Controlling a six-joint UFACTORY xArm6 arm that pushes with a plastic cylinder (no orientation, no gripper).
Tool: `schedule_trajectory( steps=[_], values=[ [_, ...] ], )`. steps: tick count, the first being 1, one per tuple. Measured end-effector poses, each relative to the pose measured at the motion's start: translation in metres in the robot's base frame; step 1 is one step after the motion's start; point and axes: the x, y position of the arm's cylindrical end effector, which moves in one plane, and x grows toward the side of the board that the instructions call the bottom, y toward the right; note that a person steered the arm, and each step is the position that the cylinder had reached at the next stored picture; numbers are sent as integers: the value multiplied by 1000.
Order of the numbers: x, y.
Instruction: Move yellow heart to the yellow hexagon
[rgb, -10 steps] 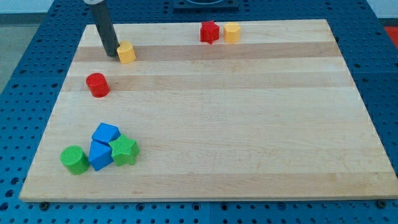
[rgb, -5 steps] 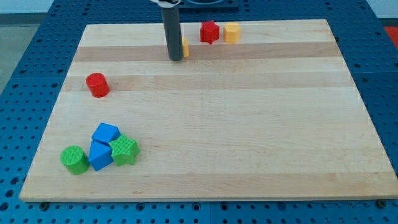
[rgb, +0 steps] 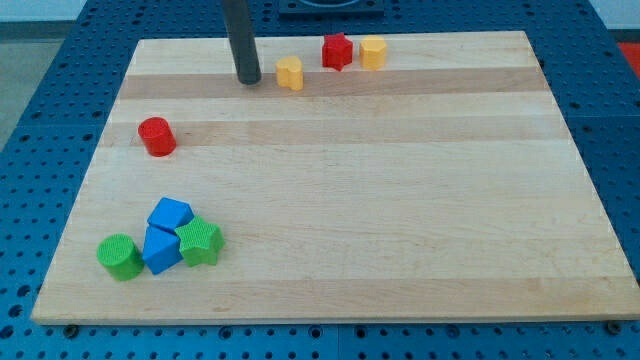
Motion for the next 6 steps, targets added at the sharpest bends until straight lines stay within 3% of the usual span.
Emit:
schedule_trajectory(
  steps=[3,6],
  values=[
    [3,87],
    [8,111]
  ],
)
